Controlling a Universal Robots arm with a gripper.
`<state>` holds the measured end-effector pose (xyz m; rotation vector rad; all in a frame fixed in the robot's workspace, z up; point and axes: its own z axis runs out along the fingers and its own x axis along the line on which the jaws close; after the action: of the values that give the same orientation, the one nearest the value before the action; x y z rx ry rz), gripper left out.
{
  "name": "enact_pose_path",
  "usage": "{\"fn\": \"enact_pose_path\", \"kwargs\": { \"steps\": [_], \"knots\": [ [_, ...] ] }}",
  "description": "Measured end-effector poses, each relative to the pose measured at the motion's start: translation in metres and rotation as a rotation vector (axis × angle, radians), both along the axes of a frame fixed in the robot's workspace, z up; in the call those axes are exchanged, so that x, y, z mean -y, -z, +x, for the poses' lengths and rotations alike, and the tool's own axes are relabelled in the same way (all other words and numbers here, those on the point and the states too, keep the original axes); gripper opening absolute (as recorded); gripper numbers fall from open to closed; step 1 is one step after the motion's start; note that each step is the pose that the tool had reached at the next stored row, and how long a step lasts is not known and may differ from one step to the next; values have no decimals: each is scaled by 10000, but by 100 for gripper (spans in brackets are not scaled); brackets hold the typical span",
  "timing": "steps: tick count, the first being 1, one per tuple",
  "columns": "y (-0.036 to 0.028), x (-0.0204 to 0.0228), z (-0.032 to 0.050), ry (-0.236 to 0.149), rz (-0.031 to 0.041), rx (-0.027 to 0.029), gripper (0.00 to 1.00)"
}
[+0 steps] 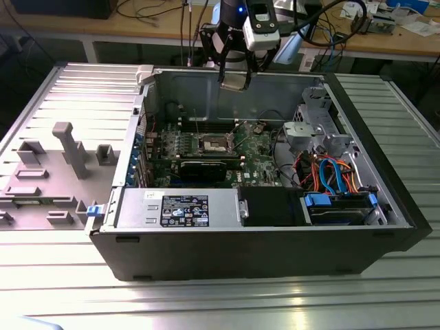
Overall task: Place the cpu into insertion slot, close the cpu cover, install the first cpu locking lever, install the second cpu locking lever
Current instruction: 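Place the cpu into insertion slot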
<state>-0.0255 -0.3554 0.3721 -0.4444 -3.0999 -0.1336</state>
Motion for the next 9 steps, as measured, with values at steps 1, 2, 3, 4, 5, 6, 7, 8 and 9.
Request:
{"fn": "enact_pose_path", "kwargs": {
  "steps": [1,2,3,4,5,6,7,8,9],
  "knots": [
    [3,0,-1,39,0,-1,54],
    [6,0,-2,72,-1,-2,54],
    [10,0,-1,122,-1,-5,54],
    [11,0,-2,152,-1,-12,54],
    [13,0,-2,179,-1,-20,54],
    [15,0,-2,199,-1,-25,54],
    [16,0,-2,207,-2,-28,54],
    [16,0,-2,213,-2,-28,54],
    [18,0,-2,228,-1,-29,54]
  ]
}}
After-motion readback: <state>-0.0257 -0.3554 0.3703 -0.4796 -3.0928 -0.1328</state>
